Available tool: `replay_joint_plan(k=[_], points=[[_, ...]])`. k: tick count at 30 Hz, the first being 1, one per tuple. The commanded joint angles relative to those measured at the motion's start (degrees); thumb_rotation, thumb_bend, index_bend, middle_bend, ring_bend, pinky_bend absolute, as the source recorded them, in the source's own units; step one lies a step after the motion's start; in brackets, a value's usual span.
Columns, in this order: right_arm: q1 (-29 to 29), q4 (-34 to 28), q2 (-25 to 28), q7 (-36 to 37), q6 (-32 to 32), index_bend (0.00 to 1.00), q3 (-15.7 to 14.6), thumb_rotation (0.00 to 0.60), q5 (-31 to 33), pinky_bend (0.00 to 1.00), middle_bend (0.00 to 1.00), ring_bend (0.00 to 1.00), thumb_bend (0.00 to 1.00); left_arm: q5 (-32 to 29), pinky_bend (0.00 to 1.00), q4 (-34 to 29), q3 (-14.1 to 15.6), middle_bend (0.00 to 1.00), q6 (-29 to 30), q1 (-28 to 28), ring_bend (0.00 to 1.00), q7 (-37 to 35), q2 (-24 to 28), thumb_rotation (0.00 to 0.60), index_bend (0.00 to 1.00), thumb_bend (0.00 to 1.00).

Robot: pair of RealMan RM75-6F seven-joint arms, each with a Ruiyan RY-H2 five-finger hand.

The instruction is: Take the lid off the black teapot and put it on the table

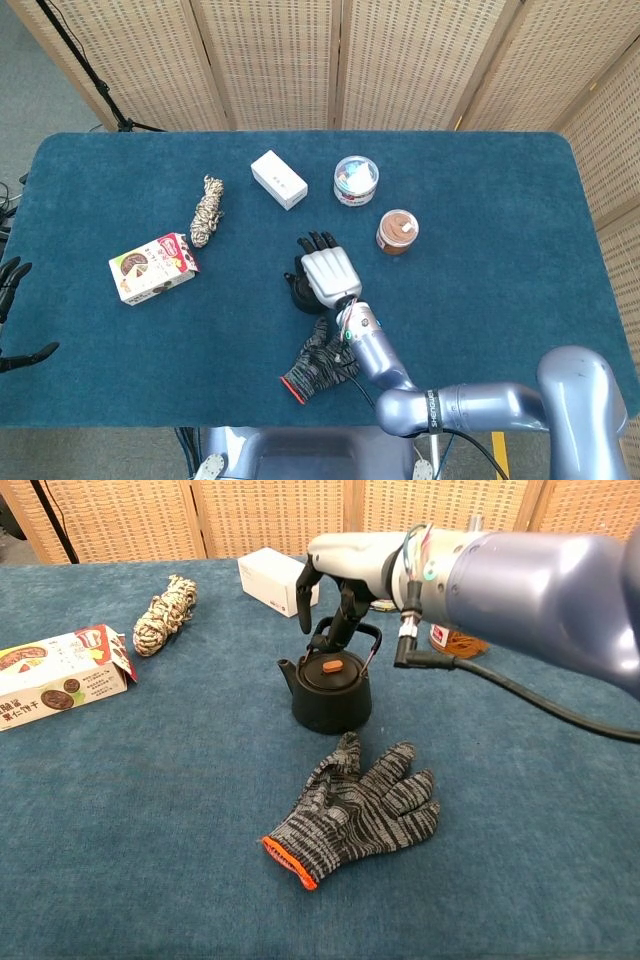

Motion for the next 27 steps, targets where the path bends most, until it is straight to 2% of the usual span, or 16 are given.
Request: replay_joint_plan(k=[1, 11, 27], points=[[0.53, 1.19, -0.9, 0.0, -0.52, 0.39, -0.35, 0.6, 1.21, 0.07, 0.11, 0.0, 0.45, -0.15, 0.0, 0.0, -0.03, 0.0, -0.17, -0.08, 0.0, -0.12, 0.03, 0.6, 0.0, 0.0], [0.95, 4.67, -3.47, 0.24, 0.29, 0.41, -1.98, 0.6, 0.85, 0.07, 0.11, 0.0, 0.46, 0.07, 0.0, 0.25, 0.0, 0.0, -0.15, -0.08, 0.0, -1.5, 0.37, 0.6, 0.0, 0.0], [-0.26, 7.6, -5.09, 1.41, 1.2, 0.44, -2.38, 0.6, 0.62, 0.07, 0.11, 0.0, 0.46, -0.03, 0.0, 0.36, -0.01, 0.0, -0.13, -0.08, 0.0, -1.92, 0.5, 0.6, 0.0, 0.0]])
